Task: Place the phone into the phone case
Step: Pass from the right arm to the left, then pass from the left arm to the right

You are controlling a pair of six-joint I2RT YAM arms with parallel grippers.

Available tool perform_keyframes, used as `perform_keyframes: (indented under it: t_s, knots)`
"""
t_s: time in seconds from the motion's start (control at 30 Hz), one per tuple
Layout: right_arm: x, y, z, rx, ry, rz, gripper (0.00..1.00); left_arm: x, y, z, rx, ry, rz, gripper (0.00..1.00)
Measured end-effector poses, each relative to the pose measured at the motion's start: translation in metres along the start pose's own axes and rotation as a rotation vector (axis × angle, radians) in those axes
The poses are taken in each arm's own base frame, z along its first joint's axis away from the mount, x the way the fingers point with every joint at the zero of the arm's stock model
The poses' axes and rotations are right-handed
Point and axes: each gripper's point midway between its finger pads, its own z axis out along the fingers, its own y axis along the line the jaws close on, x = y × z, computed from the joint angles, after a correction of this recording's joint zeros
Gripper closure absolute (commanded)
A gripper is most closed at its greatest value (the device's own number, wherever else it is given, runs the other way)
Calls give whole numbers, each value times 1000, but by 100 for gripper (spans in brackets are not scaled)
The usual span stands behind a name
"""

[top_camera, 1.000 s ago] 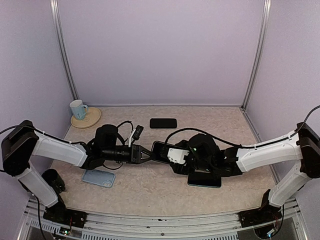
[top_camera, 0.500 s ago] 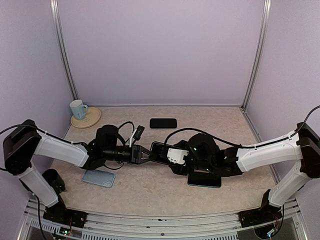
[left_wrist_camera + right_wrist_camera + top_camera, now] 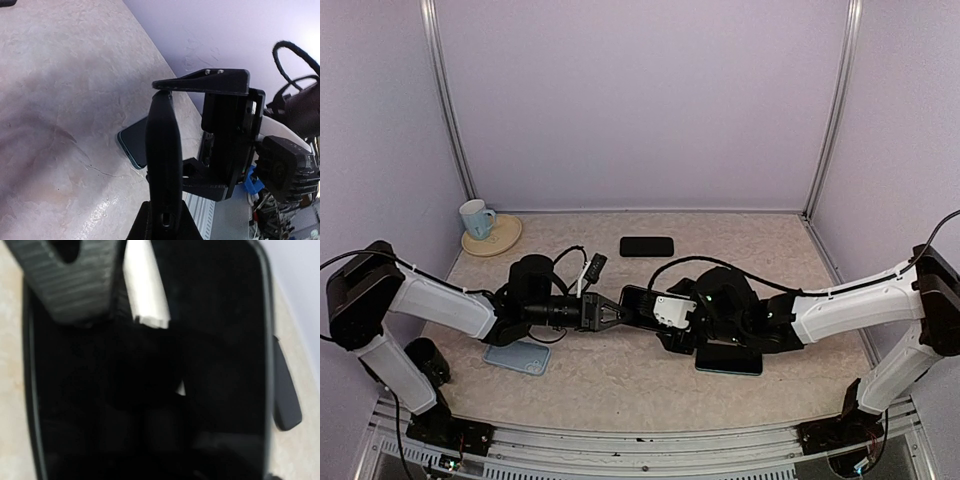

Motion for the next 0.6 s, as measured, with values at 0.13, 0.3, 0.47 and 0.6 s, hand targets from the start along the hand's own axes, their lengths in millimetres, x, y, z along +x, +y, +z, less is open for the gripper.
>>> perform_keyframes:
  t_s: [0.13,0.3,0.47,0.6]
  knots:
    - [-3,-8,0,37,-6,-8,0,-1,11,-4,-39,-28,-80,100]
    - [-12,-18,-2,88,-34,-24,4,-1,35,-16,-109,-76,-191,100]
    - [-22,-19,-7,127,-76,-67,11,-1,50,-27,-154,-112,-280,100]
    - [-28,-8,-9,118,-101,-115,14,-6,50,-31,-141,-152,-328,100]
